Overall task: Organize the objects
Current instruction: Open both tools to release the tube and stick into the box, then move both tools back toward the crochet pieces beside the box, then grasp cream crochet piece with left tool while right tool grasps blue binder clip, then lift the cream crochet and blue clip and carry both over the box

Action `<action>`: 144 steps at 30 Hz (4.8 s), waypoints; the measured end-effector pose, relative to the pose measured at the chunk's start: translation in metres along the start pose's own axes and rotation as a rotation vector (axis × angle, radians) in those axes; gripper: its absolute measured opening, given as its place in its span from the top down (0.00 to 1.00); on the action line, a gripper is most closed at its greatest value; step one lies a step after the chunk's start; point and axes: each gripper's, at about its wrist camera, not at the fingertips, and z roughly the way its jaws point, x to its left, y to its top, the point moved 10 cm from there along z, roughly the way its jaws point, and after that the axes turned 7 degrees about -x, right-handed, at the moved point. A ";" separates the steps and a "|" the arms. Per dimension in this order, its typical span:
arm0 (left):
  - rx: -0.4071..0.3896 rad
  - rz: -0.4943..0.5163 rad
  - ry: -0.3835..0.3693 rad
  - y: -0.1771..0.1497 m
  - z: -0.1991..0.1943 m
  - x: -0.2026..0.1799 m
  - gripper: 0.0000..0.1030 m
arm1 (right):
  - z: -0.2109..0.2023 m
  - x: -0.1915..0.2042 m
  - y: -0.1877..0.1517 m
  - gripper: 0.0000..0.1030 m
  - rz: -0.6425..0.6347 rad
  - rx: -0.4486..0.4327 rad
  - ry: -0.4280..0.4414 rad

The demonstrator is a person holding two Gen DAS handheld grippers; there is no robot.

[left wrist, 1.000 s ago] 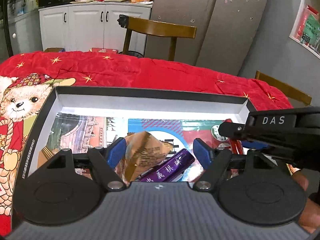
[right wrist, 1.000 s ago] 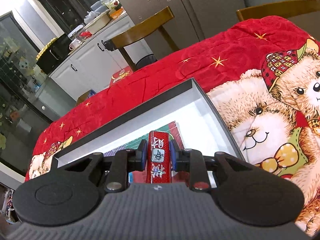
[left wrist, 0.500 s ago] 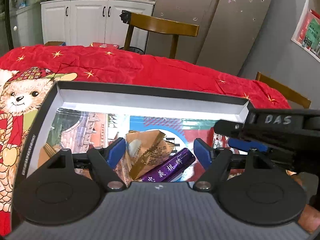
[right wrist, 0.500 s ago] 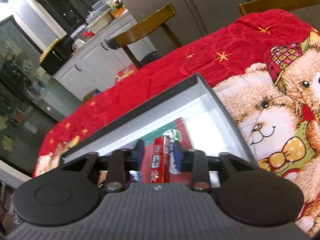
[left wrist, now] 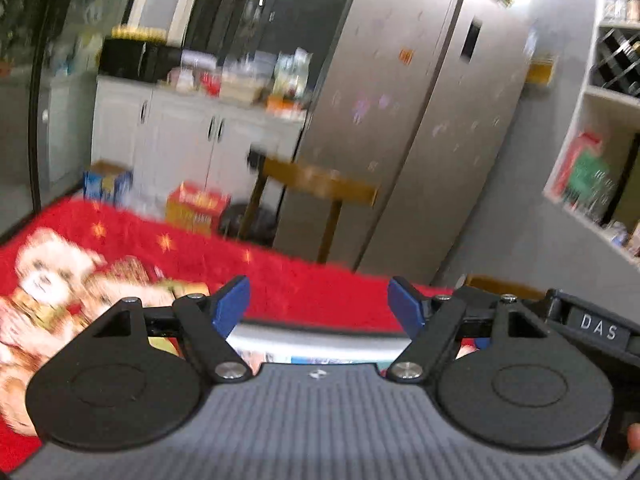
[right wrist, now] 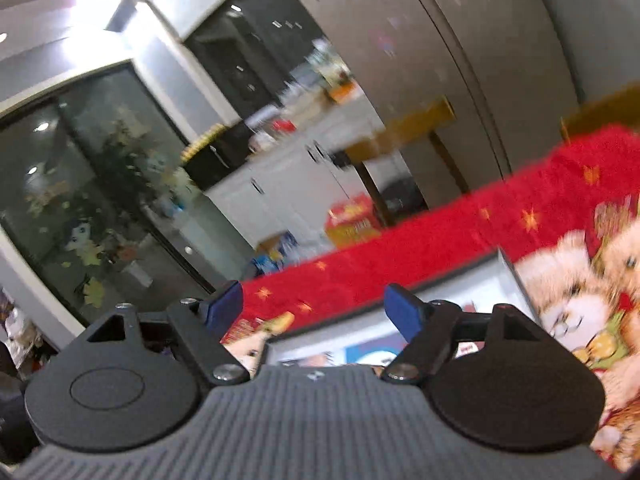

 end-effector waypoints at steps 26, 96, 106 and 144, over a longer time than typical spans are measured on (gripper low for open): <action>-0.039 0.239 0.065 -0.129 -0.114 0.043 0.16 | -0.104 0.034 -0.102 0.23 -0.231 -0.202 -0.015; 0.144 0.276 0.115 -0.198 -0.054 0.080 0.85 | -0.061 0.003 -0.202 0.72 -0.181 0.046 -0.016; 0.105 0.280 0.135 -0.194 -0.062 0.079 0.85 | -0.069 0.011 -0.198 0.72 -0.228 0.005 -0.005; -0.003 0.214 0.161 -0.145 -0.088 0.081 0.85 | -0.081 0.046 -0.129 0.74 -0.245 -0.046 0.046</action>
